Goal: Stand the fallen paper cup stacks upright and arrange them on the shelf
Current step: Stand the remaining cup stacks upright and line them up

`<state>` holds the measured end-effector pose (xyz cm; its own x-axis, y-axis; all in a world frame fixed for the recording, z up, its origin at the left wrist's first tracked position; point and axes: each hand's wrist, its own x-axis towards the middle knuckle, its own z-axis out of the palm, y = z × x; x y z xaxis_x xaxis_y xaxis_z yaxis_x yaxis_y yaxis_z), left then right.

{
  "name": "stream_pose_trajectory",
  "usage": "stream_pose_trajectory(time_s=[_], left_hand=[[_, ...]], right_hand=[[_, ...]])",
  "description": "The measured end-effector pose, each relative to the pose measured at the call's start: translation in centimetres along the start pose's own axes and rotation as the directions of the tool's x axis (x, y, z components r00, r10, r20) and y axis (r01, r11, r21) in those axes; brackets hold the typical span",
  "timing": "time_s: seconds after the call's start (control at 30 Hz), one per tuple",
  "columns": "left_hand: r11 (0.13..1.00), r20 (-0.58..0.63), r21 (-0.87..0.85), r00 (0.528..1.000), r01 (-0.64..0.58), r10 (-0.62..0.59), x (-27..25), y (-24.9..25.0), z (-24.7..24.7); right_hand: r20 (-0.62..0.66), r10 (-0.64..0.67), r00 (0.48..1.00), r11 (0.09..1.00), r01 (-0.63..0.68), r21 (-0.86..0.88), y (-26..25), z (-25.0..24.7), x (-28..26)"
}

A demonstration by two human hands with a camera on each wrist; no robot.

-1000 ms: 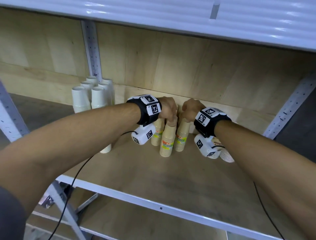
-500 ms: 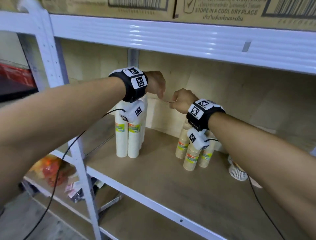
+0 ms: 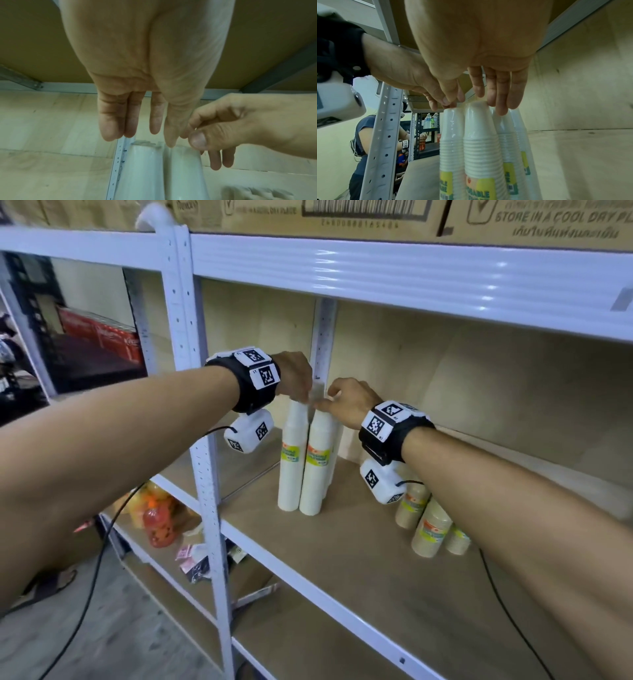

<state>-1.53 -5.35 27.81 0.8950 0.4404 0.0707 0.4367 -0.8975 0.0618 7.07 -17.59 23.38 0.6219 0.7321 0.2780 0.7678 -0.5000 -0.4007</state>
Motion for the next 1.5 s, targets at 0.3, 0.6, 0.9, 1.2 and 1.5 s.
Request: stream_pose_trajectory(time_s=[0.3, 0.6, 0.9, 1.2, 1.5], left_hand=[[0.979, 0.043, -0.202, 0.999, 0.017, -0.009, 0.6, -1.4, 2.0], [0.973, 0.032, -0.233, 0.999, 0.000, 0.007, 0.2, -0.8, 2.0], [0.948, 0.050, -0.314, 0.995, -0.061, 0.081, 1.0, 2.0, 1.4], [0.919, -0.012, -0.357, 0.985, -0.167, 0.174, 4.3, 7.2, 1.0], [0.930, -0.194, -0.265, 0.959, -0.255, 0.208, 9.3, 10.5, 3.0]], right_hand=[[0.032, 0.031, 0.999, 0.999, -0.031, -0.028, -0.9, 1.1, 0.5], [0.027, 0.034, 0.999, 0.999, -0.034, -0.026, -0.7, 0.7, -0.1], [0.005, 0.045, 0.999, 0.999, -0.046, 0.013, 1.7, -1.3, -1.5], [-0.029, 0.158, 0.987, 0.986, -0.159, -0.039, 6.5, -4.5, -1.4], [-0.147, 0.247, 0.958, 0.967, -0.255, -0.031, 10.8, -5.3, 0.9]])
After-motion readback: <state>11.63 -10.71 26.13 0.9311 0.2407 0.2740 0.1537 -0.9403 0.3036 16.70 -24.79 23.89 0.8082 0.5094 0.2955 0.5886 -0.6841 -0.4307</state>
